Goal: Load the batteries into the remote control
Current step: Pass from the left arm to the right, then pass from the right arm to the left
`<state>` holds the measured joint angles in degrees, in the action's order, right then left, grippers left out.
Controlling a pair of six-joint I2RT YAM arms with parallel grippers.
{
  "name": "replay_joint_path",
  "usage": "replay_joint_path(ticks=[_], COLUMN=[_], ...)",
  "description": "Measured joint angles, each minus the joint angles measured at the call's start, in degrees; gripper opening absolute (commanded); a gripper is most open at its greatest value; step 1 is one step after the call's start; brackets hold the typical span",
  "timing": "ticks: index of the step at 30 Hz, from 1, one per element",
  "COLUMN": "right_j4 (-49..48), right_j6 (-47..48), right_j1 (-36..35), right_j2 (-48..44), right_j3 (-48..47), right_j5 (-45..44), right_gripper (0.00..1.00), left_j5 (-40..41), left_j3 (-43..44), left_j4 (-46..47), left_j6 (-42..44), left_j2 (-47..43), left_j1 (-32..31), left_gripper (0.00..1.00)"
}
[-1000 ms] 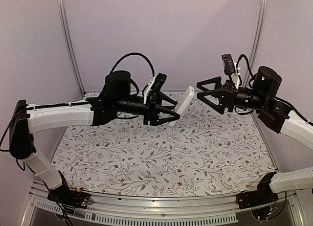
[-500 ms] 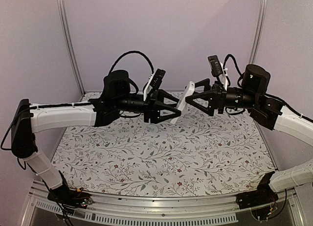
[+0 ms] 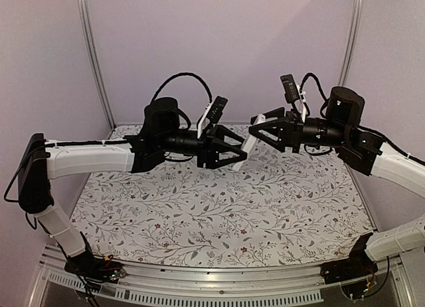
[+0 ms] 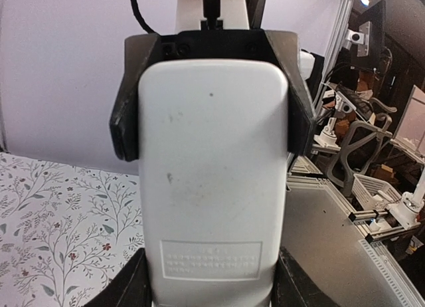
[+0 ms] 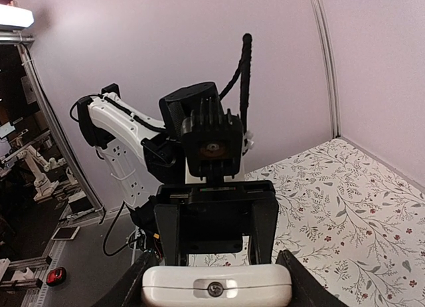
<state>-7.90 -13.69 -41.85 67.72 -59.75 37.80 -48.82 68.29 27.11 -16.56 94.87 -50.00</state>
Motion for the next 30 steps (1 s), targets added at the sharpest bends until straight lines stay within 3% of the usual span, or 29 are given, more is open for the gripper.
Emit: replay_joint_path(ticks=[3, 8, 18, 30], right_j4=[0.1, 3.2, 13.3, 19.3], right_j6=[0.1, 0.0, -1.2, -6.4], right_j1=[-0.1, -0.2, -0.2, -0.2], right_j2=[0.0, 0.2, 3.8, 8.9], right_j3=[0.0, 0.0, -3.0, -7.6], right_j5=[-0.7, -5.3, -19.9, -27.1], right_gripper=[0.34, 0.29, 0.28, 0.25], left_j5=[0.4, 6.2, 23.8, 36.1], left_j3=[0.0, 0.1, 1.9, 12.2], left_j4=[-0.2, -4.4, -18.3, -30.4], left_j6=[0.1, 2.0, 9.6, 14.1], left_j2=[0.0, -0.5, -6.6, 3.2], left_j1=[0.0, 0.7, 0.6, -5.6], left_gripper=[0.73, 0.79, 0.72, 0.53])
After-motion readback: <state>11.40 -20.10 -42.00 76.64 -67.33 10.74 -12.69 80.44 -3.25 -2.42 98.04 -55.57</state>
